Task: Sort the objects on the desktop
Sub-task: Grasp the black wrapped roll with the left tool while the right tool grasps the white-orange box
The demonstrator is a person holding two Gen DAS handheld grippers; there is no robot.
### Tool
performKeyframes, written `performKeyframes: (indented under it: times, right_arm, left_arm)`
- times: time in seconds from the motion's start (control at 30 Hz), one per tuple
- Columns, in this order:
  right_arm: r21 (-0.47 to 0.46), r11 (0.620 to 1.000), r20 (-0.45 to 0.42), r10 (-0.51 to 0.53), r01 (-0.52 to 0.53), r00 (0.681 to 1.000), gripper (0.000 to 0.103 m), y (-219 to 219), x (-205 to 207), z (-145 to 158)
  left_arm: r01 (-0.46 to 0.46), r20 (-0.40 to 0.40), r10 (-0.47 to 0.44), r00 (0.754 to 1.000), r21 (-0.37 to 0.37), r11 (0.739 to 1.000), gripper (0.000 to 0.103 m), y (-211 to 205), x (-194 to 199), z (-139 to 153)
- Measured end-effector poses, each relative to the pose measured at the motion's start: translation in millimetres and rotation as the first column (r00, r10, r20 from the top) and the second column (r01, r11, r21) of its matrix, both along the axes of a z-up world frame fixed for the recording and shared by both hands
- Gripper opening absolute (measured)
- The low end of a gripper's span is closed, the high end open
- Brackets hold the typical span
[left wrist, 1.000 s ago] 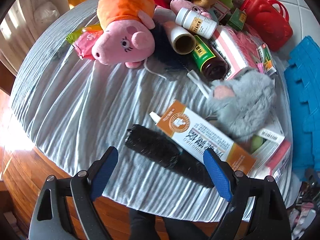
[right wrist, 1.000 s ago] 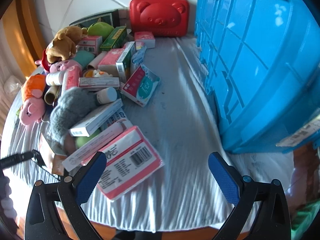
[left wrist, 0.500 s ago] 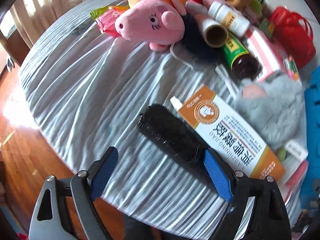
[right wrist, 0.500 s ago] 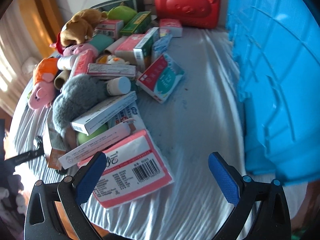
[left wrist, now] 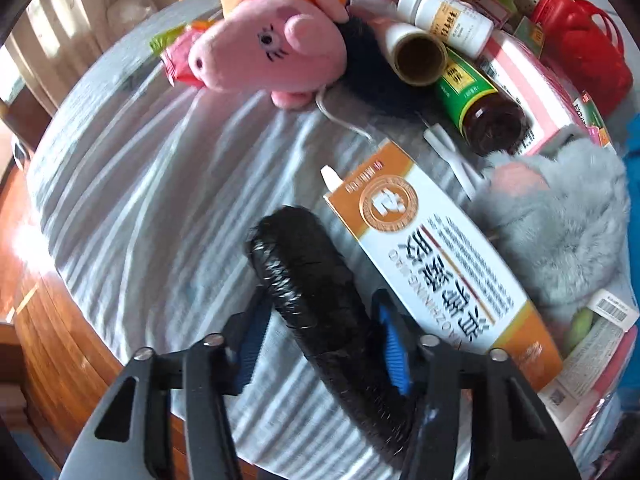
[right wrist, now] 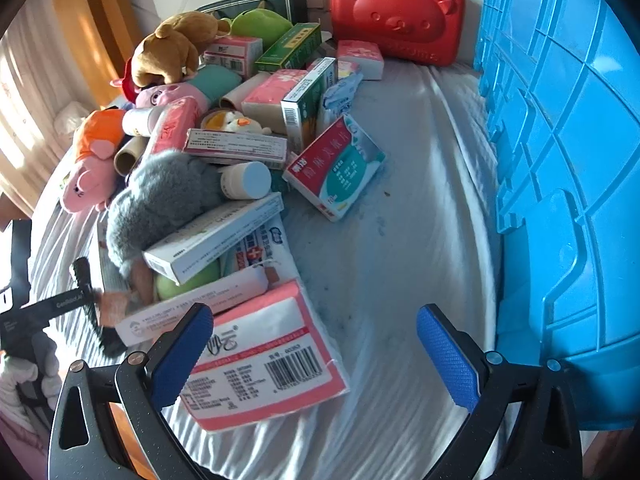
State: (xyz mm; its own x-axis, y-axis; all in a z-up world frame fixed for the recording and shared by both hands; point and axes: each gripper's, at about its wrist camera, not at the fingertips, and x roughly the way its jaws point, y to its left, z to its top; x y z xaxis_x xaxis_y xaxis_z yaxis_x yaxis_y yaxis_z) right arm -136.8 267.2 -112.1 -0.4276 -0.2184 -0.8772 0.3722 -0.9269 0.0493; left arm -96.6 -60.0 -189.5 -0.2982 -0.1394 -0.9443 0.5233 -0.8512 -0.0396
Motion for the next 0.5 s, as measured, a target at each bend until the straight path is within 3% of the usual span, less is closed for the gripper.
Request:
performKeyframes:
  times: [0.17,0.23,0.37,0.5]
  right_arm:
    - [-0.024,1.0,0.001,-0.009,0.009,1.0,0.103,-22,4,8]
    - [-0.034,0.999,0.01,-0.005,0.005,1.0,0.103,-33,4,10]
    - [-0.058,0.996,0.024,0.065,-0.063,0.998,0.101,-74,13,13]
    - [-0.07,0.979,0.041,0.193,-0.19,0.98,0.078,-127,30,10]
  left_arm:
    - [0.098,0.022,-0.095,0.995,-0.173,0.98,0.038,-27,-15,7]
    - [0.134,0.025,-0.131,0.991,-0.202,0.97,0.038,-36,-22,9]
    - [0.156,0.022,-0.155,0.988,-0.173,0.972,0.038,-56,-28,13]
    - [0.164,0.027,-0.162,0.986,-0.087,0.983,0.039,-57,-8,-3]
